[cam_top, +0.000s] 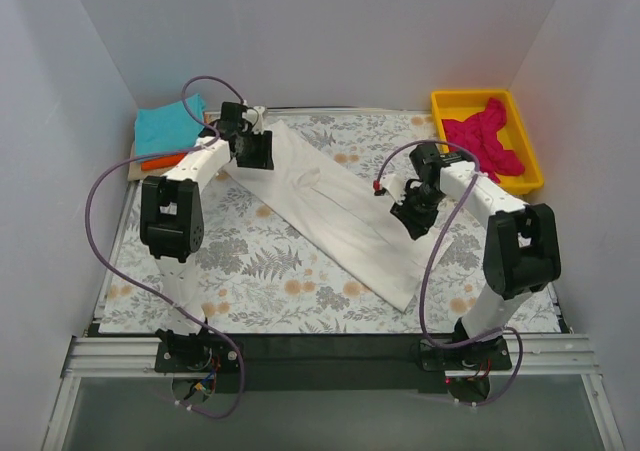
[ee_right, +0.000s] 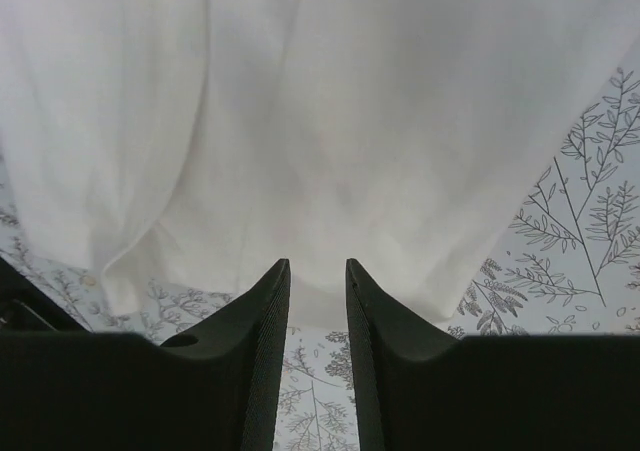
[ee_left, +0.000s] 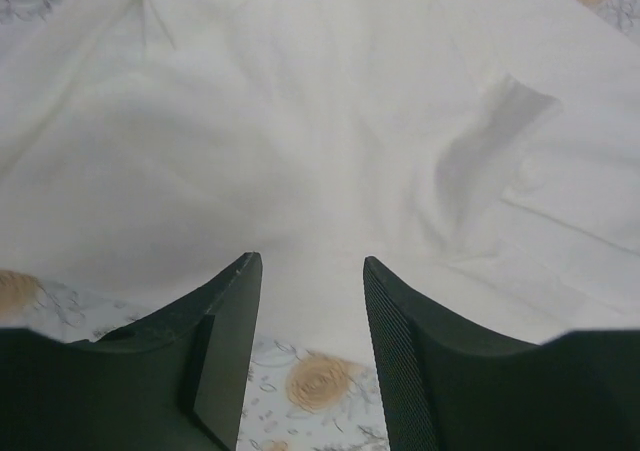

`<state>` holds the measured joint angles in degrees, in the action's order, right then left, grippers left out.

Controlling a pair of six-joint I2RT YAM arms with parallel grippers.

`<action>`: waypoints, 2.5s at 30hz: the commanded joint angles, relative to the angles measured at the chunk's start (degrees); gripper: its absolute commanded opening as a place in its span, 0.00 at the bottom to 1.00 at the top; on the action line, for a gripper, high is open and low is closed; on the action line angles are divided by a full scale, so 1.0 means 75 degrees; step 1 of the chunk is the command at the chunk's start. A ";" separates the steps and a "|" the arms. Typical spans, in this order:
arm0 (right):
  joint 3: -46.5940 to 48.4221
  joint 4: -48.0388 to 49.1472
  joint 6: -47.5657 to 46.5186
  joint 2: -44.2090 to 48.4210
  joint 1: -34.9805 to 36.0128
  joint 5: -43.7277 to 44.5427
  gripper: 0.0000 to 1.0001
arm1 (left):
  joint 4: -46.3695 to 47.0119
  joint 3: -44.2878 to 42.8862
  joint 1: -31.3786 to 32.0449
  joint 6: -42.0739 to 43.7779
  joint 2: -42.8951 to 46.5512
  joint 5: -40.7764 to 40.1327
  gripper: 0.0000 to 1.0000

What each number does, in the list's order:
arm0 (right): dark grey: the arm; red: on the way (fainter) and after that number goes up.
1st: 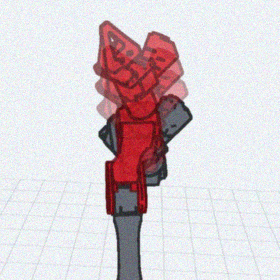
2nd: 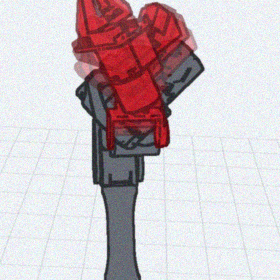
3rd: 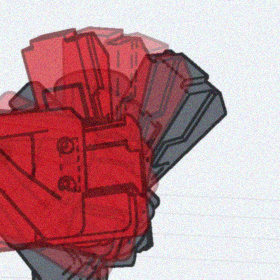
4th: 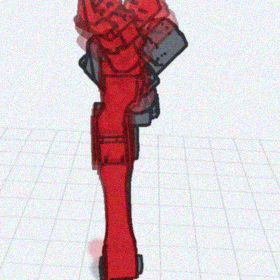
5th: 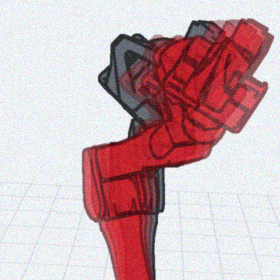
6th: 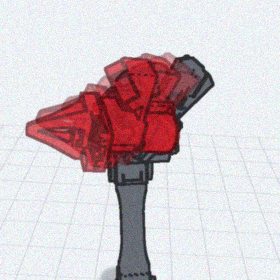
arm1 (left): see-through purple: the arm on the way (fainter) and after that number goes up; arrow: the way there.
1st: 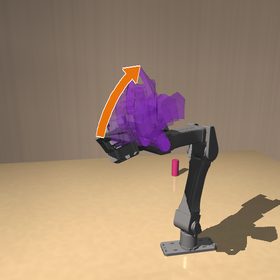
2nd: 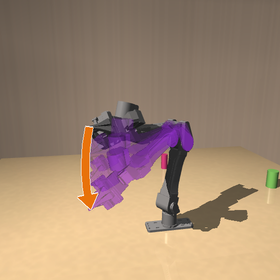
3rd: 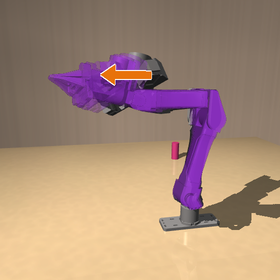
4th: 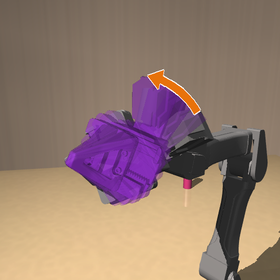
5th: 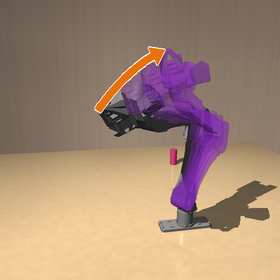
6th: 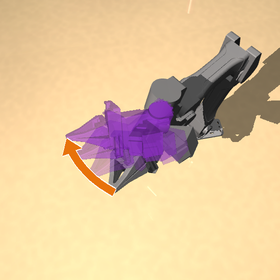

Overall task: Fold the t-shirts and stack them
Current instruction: Fold the tshirt

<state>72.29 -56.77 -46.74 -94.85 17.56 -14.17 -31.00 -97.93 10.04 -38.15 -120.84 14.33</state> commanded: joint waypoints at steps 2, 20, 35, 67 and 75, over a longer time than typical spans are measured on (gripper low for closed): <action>-0.0111 0.0735 0.0126 -0.0712 -0.0080 0.0810 0.29 | 0.0079 0.1207 0.0266 -0.0760 0.0795 0.0129 0.41; -0.1544 0.1089 0.1413 -0.1731 0.2965 -0.0663 0.22 | -0.0799 -0.2731 0.0278 0.0211 -0.2891 -0.0810 0.28; 0.0206 0.1136 0.2178 -0.0962 0.4256 -0.1239 0.54 | 0.0745 -0.2285 0.0290 0.0317 -0.0931 0.1604 0.48; -0.4974 0.4967 0.0630 0.2838 0.5404 0.0847 0.53 | 0.1999 1.0056 0.4918 0.3692 0.9023 0.1196 0.56; -0.5560 0.5460 0.0560 0.2674 0.5907 0.1198 0.49 | 0.2750 1.0666 0.5961 0.3845 0.8449 0.0388 0.53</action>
<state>33.95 -17.32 -41.78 -73.36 60.12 -7.40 -14.44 -19.03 53.10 -9.85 -55.70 21.61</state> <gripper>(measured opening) 0.500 0.538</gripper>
